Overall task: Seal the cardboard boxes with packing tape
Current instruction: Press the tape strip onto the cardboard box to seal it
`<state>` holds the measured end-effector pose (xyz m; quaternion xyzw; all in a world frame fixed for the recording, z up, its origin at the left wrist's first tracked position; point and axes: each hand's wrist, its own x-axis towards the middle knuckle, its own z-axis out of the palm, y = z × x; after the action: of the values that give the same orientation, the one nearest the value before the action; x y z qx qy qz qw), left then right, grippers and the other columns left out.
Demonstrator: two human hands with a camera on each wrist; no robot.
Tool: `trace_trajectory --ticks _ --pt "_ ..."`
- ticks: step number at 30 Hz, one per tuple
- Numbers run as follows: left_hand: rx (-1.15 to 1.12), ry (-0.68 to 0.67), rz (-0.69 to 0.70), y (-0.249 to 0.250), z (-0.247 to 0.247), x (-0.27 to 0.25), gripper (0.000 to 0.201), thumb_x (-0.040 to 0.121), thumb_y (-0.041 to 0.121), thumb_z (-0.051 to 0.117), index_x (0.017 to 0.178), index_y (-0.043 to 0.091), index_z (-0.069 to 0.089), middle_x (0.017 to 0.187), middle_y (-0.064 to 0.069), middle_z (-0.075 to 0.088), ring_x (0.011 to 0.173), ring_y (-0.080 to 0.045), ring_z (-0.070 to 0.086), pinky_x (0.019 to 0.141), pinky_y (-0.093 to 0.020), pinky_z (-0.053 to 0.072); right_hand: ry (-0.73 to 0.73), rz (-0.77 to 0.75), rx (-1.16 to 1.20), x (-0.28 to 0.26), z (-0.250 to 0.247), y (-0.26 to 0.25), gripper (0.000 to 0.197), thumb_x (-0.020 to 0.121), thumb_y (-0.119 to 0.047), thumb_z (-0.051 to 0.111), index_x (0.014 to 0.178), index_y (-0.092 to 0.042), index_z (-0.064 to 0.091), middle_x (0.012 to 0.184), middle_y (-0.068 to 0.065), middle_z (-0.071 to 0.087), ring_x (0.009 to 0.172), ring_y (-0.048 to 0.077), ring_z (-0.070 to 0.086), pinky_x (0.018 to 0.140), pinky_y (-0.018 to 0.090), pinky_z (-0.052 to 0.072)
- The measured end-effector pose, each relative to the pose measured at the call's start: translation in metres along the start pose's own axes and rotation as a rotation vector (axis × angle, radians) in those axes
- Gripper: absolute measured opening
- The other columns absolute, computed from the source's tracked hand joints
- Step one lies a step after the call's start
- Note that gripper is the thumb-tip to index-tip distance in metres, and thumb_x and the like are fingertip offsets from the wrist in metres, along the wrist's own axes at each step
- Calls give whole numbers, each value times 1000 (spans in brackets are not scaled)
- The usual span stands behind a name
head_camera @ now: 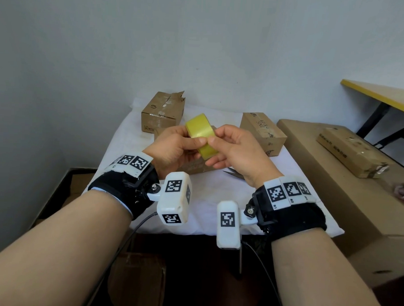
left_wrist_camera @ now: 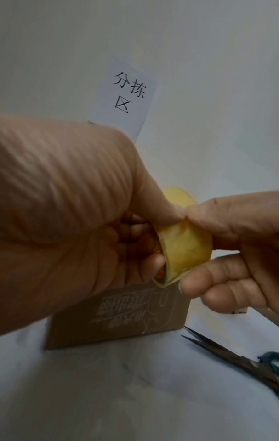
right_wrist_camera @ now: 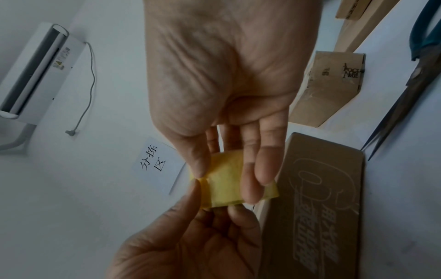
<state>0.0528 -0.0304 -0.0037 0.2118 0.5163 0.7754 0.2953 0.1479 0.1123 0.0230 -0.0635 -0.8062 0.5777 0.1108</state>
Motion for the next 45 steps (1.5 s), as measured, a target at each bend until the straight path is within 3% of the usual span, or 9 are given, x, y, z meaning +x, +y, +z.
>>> trace_trajectory --ticks 5,11,18,23,31,42,45 --pt "-29 -8 -9 -2 1 1 33 87 -7 61 119 -6 60 99 -17 62 79 -22 63 61 -22 54 46 36 4 1 2 -5 16 102 -28 59 89 -19 64 83 5 70 72 30 76 65 35 59" --pt "-68 -3 -14 -3 2 0 58 74 -4 66 128 -17 49 98 -19 56 77 -25 63 64 -23 57 87 38 -18 3 2 -5 18 101 -15 47 91 -15 62 74 10 68 66 28 74 60 32 57" --pt "-118 -5 -9 -5 1 2 43 84 -9 60 126 -16 51 91 -18 59 68 -20 65 61 -21 56 94 18 -20 4 3 -5 21 100 -11 47 88 -18 62 71 5 68 64 25 72 57 30 54" --pt "-101 -41 -11 -5 1 2 55 73 -5 71 124 -17 52 92 -19 57 76 -25 64 65 -23 58 115 26 -17 1 3 -6 15 99 -21 58 84 -20 62 69 4 67 62 25 71 54 28 53" --pt "-104 -28 -12 -6 1 2 62 71 -5 75 125 -19 50 103 -23 55 84 -28 63 69 -24 59 109 19 -57 6 4 -3 12 96 -14 53 88 -18 61 79 8 67 59 19 68 52 25 48" --pt "-119 -31 -14 -6 1 2 57 73 -4 67 126 -16 51 99 -22 61 85 -27 67 71 -25 60 108 8 -78 6 3 -3 17 93 -8 49 87 -18 62 77 5 65 60 19 67 53 26 48" --pt "-119 -40 -23 -6 3 2 58 72 -3 66 127 -15 51 99 -21 61 85 -26 67 72 -25 60 127 22 -35 5 2 -3 19 95 -14 50 83 -21 64 67 1 66 60 22 68 55 29 50"
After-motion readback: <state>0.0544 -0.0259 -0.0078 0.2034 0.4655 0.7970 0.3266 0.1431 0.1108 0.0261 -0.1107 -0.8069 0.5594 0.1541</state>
